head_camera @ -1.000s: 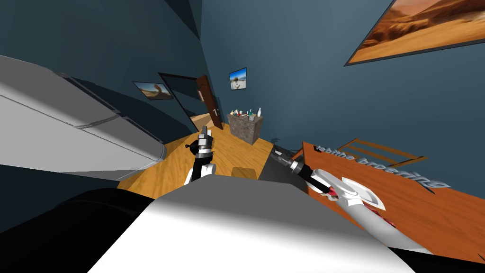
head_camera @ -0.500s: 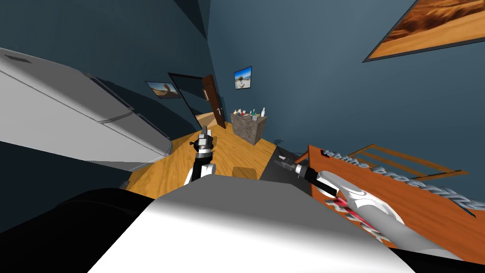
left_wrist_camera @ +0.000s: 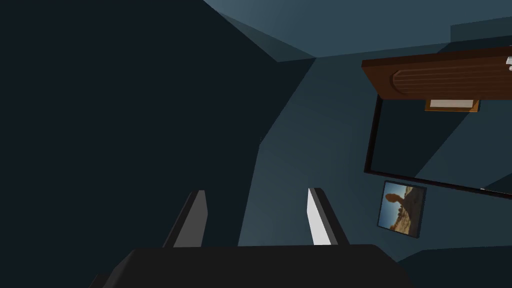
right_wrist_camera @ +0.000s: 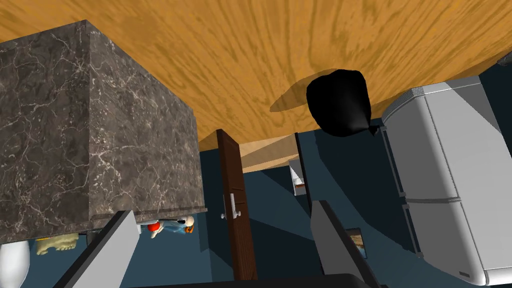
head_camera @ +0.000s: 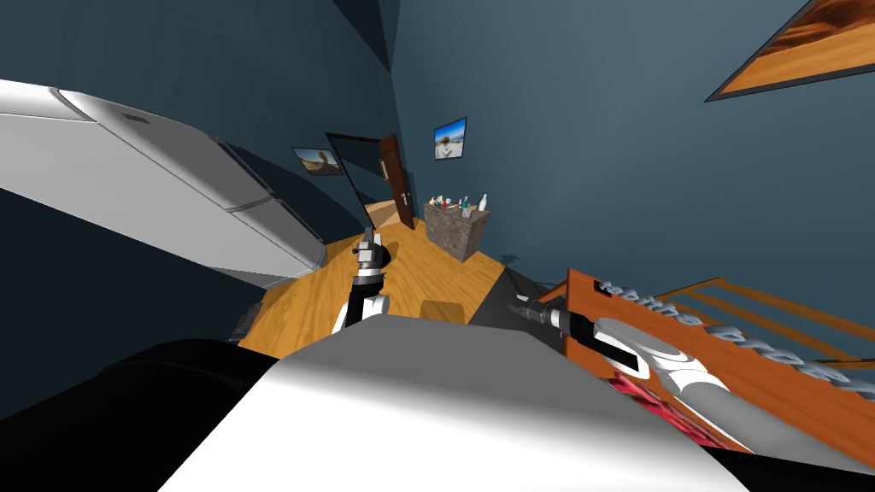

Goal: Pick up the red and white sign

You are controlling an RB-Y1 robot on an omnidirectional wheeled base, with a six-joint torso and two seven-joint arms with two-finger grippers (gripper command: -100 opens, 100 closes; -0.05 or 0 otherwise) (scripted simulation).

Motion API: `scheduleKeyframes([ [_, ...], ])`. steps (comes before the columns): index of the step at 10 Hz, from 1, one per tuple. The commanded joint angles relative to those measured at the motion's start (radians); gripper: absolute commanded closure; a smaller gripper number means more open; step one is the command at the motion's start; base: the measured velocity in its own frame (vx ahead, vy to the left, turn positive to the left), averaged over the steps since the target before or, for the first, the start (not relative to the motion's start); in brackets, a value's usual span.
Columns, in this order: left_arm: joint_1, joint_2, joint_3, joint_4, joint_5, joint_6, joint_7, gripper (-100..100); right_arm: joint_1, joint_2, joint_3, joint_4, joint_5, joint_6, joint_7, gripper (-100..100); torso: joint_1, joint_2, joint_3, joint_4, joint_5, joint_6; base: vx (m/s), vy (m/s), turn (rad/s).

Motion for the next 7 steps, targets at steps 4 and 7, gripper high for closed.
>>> scheduleKeyframes([
  [4,0.0,0.0,0.0,0.0,0.0,0.0,0.0,0,0.043,-0.106,0.083,0.135,0.029,-0.028,0.031,-100,0.0,0.002,0.001,0.0,0.0,0.0,-0.073,-0.09,0.191],
  [7,0.0,0.0,0.0,0.0,0.0,0.0,0.0,0,0.063,-0.152,0.131,0.215,0.043,-0.049,0.049,-100,0.0,0.002,0.001,0.001,0.0,0.0,-0.089,-0.097,0.161],
])
